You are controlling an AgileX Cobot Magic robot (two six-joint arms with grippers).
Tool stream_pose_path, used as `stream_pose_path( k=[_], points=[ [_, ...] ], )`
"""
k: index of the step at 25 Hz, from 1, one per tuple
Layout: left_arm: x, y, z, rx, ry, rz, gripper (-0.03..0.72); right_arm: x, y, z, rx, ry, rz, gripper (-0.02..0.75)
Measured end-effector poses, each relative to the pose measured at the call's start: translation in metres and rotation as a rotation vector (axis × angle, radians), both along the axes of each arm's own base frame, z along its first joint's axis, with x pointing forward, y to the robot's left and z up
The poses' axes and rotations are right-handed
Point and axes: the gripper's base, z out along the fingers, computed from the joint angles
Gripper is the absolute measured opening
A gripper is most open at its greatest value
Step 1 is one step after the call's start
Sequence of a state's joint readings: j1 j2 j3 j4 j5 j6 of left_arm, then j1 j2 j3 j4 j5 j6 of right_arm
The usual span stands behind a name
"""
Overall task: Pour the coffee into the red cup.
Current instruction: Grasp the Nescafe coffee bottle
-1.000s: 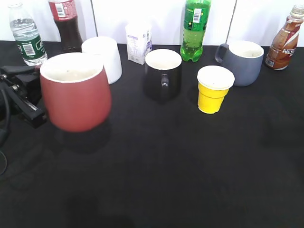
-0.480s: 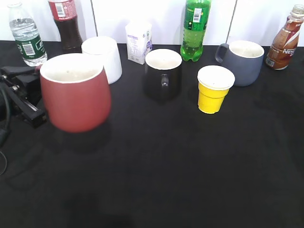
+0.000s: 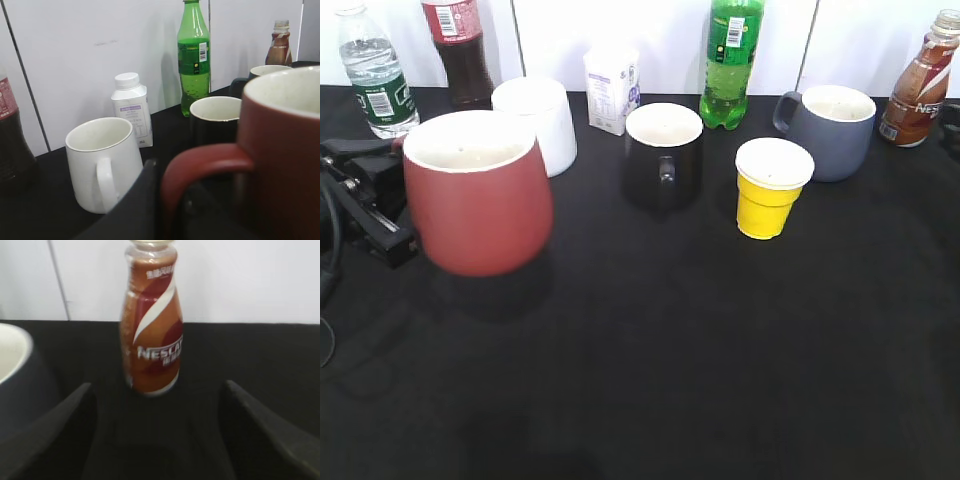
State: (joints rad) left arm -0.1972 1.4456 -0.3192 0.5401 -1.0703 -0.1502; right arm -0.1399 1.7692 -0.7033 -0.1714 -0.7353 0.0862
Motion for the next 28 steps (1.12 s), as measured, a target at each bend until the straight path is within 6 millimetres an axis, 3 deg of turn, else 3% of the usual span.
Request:
stream_pose_path(
  k=[5, 9, 25, 28],
  points=[
    [0.000, 0.000, 0.000, 0.000, 0.000, 0.000, 0.042, 0.049, -0.005, -0.020, -0.010, -0.028, 0.026, 0.588],
    [0.000, 0.000, 0.000, -0.001, 0.000, 0.000, 0.042, 0.076, -0.008, -0.039, 0.003, -0.058, 0.037, 0.588],
    [0.000, 0.000, 0.000, -0.001, 0.001, 0.001, 0.042, 0.128, -0.009, -0.084, -0.014, -0.154, 0.107, 0.591],
    [0.000, 0.000, 0.000, -0.001, 0.001, 0.001, 0.042, 0.132, -0.008, -0.084, -0.018, -0.169, 0.119, 0.531]
  ],
)
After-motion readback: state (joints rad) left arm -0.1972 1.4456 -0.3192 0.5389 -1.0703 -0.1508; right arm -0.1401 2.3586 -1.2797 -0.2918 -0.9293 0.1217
